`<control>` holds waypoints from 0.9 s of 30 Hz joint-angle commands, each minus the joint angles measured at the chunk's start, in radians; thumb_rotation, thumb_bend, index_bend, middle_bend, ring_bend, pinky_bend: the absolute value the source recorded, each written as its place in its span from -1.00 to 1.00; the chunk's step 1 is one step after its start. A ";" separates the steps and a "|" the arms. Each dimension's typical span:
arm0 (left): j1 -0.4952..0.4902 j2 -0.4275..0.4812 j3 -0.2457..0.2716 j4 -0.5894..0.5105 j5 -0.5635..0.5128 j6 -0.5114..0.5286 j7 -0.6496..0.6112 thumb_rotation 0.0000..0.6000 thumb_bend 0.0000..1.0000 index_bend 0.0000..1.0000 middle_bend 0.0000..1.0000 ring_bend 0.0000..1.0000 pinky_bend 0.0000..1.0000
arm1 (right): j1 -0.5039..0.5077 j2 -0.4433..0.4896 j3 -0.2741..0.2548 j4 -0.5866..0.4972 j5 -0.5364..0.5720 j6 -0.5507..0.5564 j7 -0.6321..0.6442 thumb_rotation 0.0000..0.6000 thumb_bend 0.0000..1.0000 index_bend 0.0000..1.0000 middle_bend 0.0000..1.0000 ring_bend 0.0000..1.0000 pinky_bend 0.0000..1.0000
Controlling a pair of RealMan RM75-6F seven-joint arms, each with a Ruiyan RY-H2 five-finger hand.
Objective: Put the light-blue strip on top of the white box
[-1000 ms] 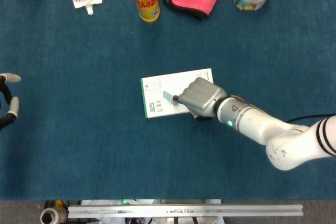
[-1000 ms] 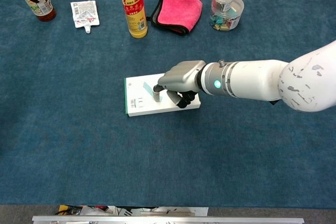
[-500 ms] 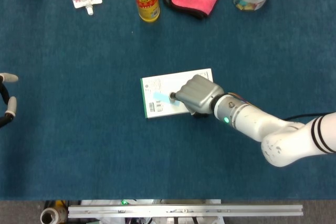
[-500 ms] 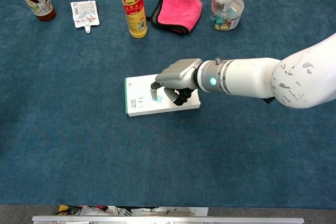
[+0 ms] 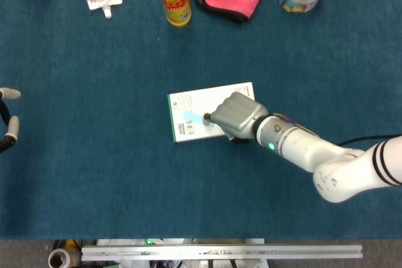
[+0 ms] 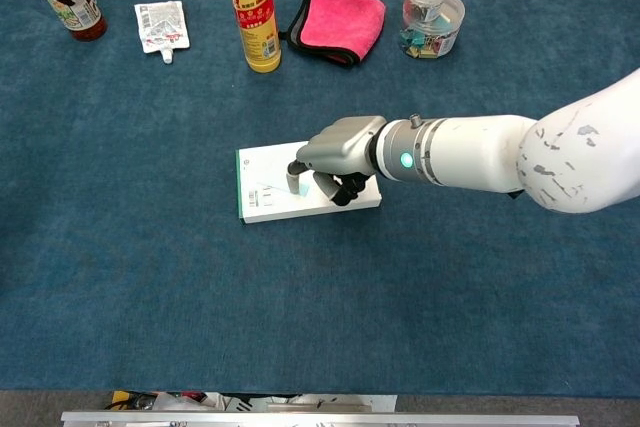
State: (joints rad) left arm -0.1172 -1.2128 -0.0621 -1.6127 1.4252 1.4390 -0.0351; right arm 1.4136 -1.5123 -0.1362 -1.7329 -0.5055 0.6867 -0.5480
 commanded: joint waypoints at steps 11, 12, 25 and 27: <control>-0.001 -0.003 -0.001 0.000 0.003 -0.002 -0.001 1.00 -0.14 -0.32 0.27 0.33 0.79 | -0.016 0.033 -0.017 -0.043 -0.023 0.025 0.000 0.96 1.00 -0.52 1.00 1.00 1.00; -0.001 -0.004 -0.001 0.000 0.003 -0.002 0.000 1.00 -0.14 -0.32 0.26 0.33 0.79 | -0.016 0.031 -0.020 -0.041 -0.021 0.023 -0.002 0.96 1.00 -0.52 1.00 1.00 1.00; -0.002 -0.005 -0.003 -0.007 -0.002 -0.007 0.009 1.00 -0.14 -0.32 0.26 0.33 0.79 | -0.033 0.051 -0.015 -0.054 -0.039 0.035 0.010 0.96 1.00 -0.52 1.00 1.00 1.00; -0.003 -0.004 -0.004 -0.010 -0.003 -0.008 0.012 1.00 -0.14 -0.32 0.26 0.33 0.79 | -0.034 0.051 -0.017 -0.048 -0.037 0.030 0.010 0.96 1.00 -0.52 1.00 1.00 1.00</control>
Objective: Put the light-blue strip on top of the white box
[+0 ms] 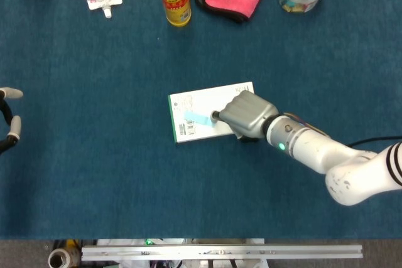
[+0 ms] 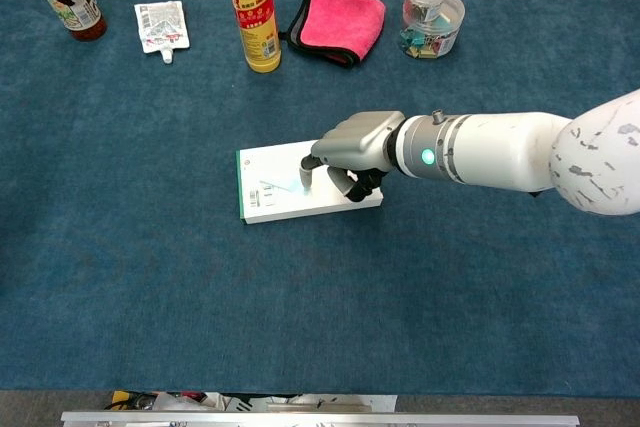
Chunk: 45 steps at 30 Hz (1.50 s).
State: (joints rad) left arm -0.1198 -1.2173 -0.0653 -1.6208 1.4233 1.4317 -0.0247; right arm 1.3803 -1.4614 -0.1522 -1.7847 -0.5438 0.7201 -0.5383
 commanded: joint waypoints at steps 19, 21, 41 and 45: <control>0.002 0.007 -0.009 0.007 -0.004 0.006 -0.015 1.00 -0.14 -0.32 0.26 0.33 0.79 | -0.029 0.094 0.006 -0.081 -0.032 0.066 0.011 0.96 1.00 -0.52 1.00 1.00 1.00; 0.001 0.009 -0.011 0.009 -0.003 0.006 -0.018 1.00 -0.14 -0.32 0.25 0.33 0.79 | -0.055 0.139 -0.002 -0.119 -0.068 0.102 0.019 0.96 1.00 -0.52 1.00 1.00 1.00; -0.007 0.000 -0.019 0.118 0.007 0.013 -0.031 1.00 -0.24 -0.40 -0.12 -0.15 0.03 | -0.736 0.448 -0.174 -0.210 -0.549 0.741 0.293 0.96 -0.51 -0.97 -0.09 -0.13 0.36; -0.003 -0.007 -0.023 0.124 0.018 0.040 -0.002 1.00 -0.24 -0.41 -0.15 -0.18 0.00 | -0.864 0.429 -0.167 -0.127 -0.644 0.865 0.336 0.96 -0.52 -1.00 -0.17 -0.28 0.18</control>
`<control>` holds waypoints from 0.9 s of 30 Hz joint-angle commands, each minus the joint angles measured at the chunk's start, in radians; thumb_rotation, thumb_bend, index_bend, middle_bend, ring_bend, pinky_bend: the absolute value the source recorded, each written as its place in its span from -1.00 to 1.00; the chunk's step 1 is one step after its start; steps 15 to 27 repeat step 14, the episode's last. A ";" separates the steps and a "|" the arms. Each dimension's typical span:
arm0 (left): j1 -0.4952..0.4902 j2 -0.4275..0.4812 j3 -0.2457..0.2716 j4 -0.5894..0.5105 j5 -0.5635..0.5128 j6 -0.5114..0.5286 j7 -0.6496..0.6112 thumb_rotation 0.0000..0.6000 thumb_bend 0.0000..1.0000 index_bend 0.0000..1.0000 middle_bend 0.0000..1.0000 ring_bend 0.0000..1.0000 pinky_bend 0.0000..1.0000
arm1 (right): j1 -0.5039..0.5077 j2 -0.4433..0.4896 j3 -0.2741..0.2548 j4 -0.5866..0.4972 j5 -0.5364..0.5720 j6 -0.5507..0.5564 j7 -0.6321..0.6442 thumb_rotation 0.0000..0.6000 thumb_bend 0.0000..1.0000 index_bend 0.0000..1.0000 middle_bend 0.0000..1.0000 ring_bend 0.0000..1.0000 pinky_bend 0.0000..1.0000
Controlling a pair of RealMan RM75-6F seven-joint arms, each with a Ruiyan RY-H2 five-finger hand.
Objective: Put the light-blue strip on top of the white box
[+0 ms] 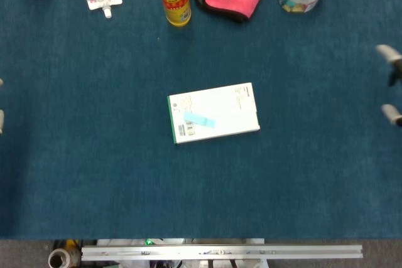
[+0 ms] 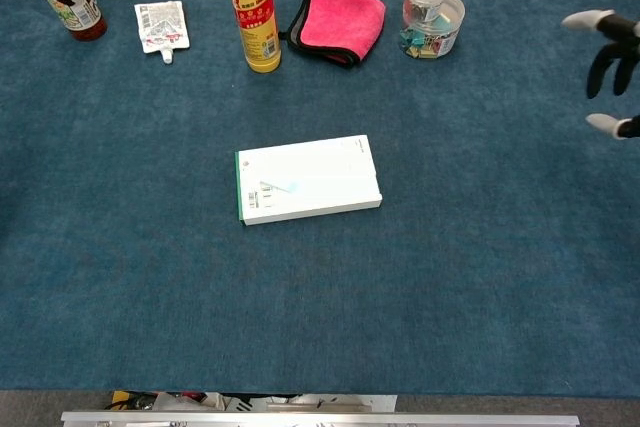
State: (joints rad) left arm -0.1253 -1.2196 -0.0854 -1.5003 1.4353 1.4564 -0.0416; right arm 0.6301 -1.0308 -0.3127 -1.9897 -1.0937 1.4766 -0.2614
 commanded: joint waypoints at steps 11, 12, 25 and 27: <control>0.042 -0.011 0.024 -0.023 0.053 0.093 0.060 1.00 -0.24 -0.41 -0.15 -0.18 -0.02 | -0.337 -0.020 0.039 0.198 -0.169 0.226 0.083 0.96 -0.60 -1.00 -0.19 -0.31 0.17; 0.044 -0.009 0.026 -0.026 0.055 0.094 0.065 1.00 -0.24 -0.41 -0.15 -0.18 -0.03 | -0.348 -0.019 0.044 0.201 -0.171 0.225 0.087 0.96 -0.61 -1.00 -0.19 -0.31 0.17; 0.046 -0.002 0.033 -0.034 0.053 0.085 0.077 1.00 -0.24 -0.41 -0.15 -0.18 -0.04 | -0.370 -0.018 0.055 0.207 -0.182 0.224 0.088 0.96 -0.64 -1.00 -0.19 -0.31 0.17; 0.046 -0.002 0.033 -0.034 0.053 0.085 0.077 1.00 -0.24 -0.41 -0.15 -0.18 -0.04 | -0.370 -0.018 0.055 0.207 -0.182 0.224 0.088 0.96 -0.64 -1.00 -0.19 -0.31 0.17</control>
